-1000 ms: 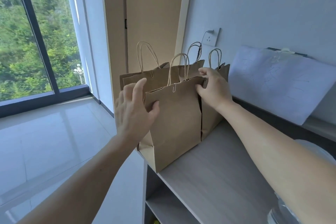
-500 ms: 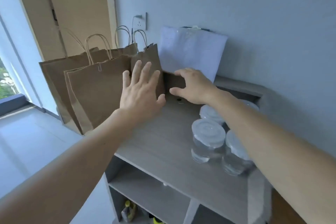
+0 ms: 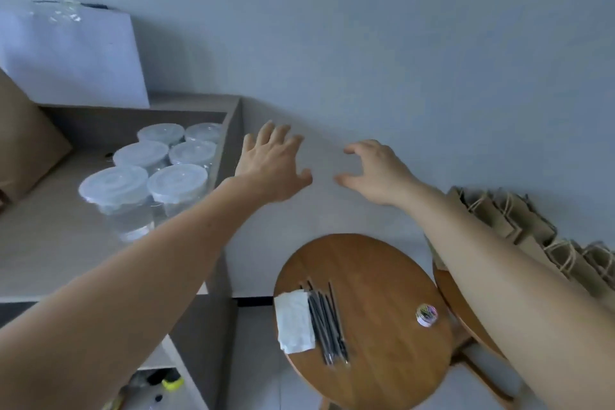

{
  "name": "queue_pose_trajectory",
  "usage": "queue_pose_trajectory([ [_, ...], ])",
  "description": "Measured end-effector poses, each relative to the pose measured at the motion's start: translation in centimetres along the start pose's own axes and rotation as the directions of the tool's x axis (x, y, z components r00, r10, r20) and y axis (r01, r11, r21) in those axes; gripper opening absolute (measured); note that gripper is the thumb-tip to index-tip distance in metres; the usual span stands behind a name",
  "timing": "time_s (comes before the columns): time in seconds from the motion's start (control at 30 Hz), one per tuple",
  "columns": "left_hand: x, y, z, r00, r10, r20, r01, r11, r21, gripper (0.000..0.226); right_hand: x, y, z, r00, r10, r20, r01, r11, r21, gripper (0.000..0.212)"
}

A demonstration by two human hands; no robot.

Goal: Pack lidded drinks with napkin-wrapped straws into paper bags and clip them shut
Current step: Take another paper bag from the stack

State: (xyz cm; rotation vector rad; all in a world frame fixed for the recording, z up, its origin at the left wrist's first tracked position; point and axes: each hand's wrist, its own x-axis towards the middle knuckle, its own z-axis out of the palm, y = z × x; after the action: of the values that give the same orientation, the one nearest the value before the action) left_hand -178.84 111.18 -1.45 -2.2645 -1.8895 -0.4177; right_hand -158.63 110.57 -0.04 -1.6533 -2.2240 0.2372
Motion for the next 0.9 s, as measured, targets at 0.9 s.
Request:
queue_pose_trajectory([
  [0.9, 13.6, 33.4, 24.1, 0.772, 0.495, 0.399, -0.314, 0.843, -0.437, 0.068, -11.2, 39.8, 3.1, 0.649, 0.760, 0.043, -0.759, 0.650, -0.038, 0.050],
])
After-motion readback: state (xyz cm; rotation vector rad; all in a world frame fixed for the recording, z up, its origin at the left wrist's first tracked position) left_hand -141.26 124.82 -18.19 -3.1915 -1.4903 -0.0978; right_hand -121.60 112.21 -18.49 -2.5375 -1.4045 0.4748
